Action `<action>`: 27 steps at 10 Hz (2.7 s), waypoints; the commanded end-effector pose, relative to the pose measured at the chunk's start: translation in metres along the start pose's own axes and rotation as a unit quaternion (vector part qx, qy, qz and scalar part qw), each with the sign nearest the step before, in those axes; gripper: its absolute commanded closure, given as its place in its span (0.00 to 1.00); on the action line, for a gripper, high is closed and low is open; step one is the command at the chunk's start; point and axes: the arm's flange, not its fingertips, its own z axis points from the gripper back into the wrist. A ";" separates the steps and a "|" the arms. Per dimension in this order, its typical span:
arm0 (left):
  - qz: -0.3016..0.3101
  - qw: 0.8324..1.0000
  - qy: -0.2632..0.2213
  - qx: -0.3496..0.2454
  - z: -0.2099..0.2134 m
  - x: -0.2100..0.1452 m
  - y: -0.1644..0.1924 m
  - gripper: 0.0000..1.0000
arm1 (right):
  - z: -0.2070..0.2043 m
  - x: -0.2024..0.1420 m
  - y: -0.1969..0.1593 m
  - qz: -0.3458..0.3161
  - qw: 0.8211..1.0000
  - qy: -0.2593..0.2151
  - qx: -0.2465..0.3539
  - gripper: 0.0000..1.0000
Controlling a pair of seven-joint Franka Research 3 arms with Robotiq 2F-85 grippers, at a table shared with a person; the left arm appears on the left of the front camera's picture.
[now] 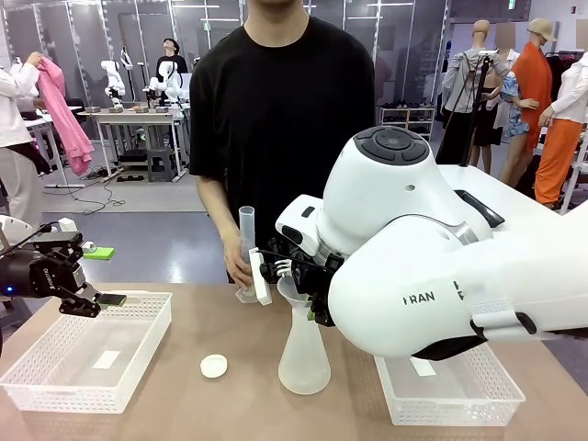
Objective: Prepare the solutions needed for the experiment.
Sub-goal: Once the solution is in the Big flask , pick up the Plastic Funnel and place it back into the right Organizing basket.
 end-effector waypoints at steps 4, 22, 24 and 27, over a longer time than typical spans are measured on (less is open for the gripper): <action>0.002 1.000 0.000 -0.001 0.000 0.000 -0.002 0.00 | 0.001 0.000 -0.001 0.001 1.000 -0.003 -0.003 0.78; 0.002 1.000 0.000 -0.001 0.000 0.000 -0.002 0.00 | 0.139 -0.096 0.027 -0.243 0.967 0.030 0.073 0.46; 0.002 1.000 0.000 -0.001 0.000 0.000 -0.002 0.00 | 0.148 -0.101 0.039 -0.246 0.967 0.034 0.064 0.46; 0.002 1.000 0.000 -0.001 0.000 0.000 -0.002 0.00 | 0.148 -0.108 0.031 -0.231 0.969 0.041 0.075 0.46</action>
